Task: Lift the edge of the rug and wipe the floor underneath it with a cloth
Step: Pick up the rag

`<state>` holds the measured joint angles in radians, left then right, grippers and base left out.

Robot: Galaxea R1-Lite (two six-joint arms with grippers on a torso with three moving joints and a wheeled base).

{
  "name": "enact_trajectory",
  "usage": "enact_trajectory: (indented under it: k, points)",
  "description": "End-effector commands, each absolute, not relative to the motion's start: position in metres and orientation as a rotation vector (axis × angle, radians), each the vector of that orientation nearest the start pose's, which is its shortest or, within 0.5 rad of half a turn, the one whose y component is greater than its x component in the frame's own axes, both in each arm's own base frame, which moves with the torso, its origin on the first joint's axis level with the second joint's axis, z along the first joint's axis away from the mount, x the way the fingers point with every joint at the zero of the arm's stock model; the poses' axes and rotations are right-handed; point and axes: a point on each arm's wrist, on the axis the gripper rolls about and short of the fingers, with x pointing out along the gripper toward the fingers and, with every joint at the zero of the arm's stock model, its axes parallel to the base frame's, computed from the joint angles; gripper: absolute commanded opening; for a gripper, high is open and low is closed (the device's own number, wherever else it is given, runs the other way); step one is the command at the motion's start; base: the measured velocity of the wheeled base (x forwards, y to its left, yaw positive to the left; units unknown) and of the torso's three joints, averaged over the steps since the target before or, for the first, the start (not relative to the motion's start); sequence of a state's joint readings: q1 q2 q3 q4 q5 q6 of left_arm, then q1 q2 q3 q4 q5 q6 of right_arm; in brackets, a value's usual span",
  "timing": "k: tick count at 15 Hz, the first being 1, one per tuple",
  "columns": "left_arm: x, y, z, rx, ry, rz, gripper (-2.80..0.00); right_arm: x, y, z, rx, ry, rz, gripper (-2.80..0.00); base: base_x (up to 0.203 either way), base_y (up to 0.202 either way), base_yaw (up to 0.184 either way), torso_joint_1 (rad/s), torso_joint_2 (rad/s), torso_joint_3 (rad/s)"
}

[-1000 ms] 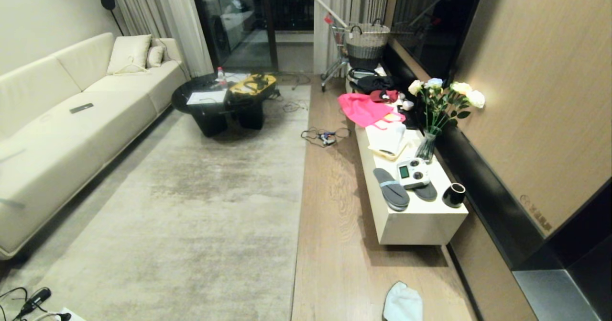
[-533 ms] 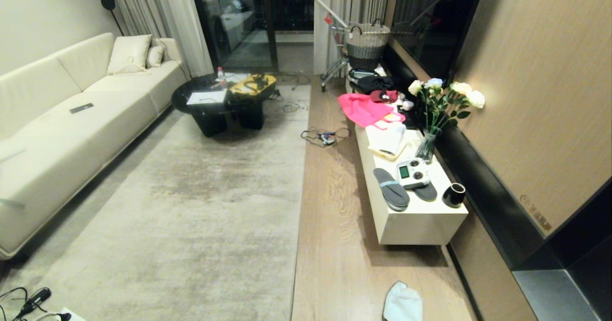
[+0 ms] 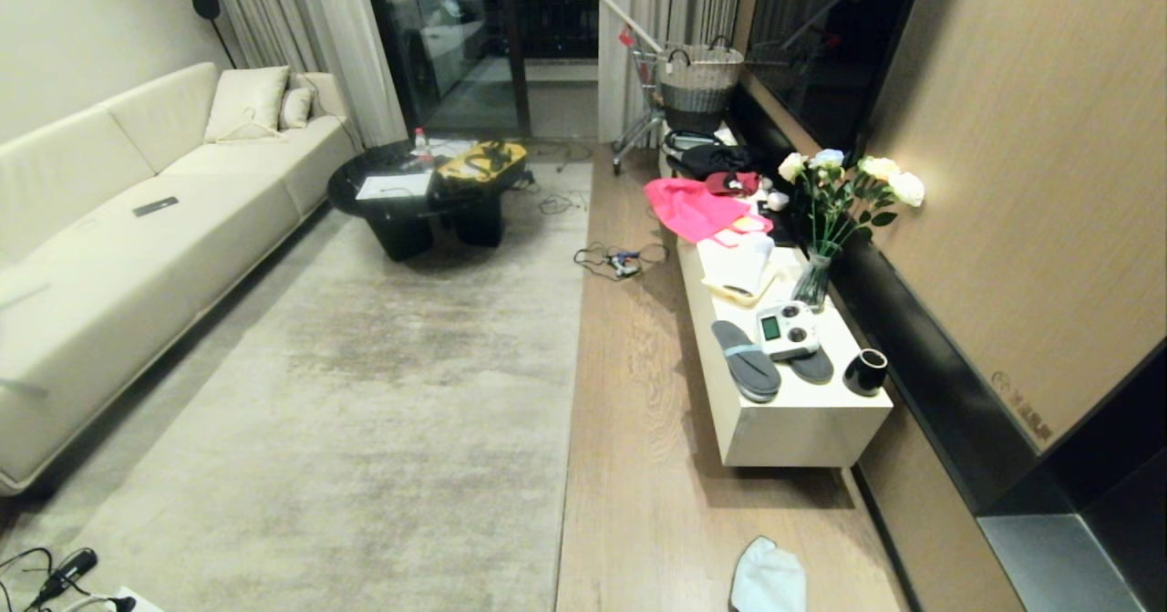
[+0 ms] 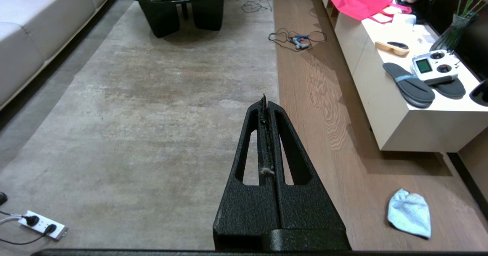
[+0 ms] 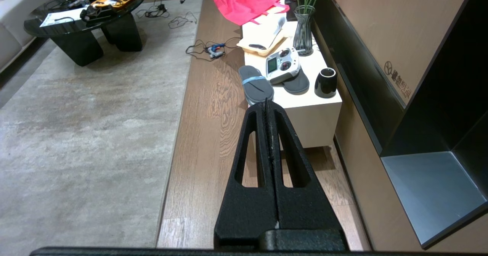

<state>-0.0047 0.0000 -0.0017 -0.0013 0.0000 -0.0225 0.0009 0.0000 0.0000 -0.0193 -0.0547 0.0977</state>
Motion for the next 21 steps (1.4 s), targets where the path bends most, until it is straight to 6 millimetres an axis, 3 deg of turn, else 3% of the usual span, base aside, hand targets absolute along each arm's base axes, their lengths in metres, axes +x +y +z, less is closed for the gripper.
enact_trajectory:
  k: [1,21]
  points:
    - [-0.0229,0.0001,0.0761,-0.022,-0.003,-0.005,-2.80,-0.0229,-0.0013,0.0775,0.099,-0.023,-0.053,-2.80,0.000,0.000,0.000,0.000,0.00,0.000]
    - [-0.0229,0.0001,0.0761,-0.023,-0.003,-0.005,-2.80,-0.0227,-0.0013,0.0777,0.102,-0.023,-0.054,-2.80,0.000,0.000,0.000,-0.018,0.04,0.024]
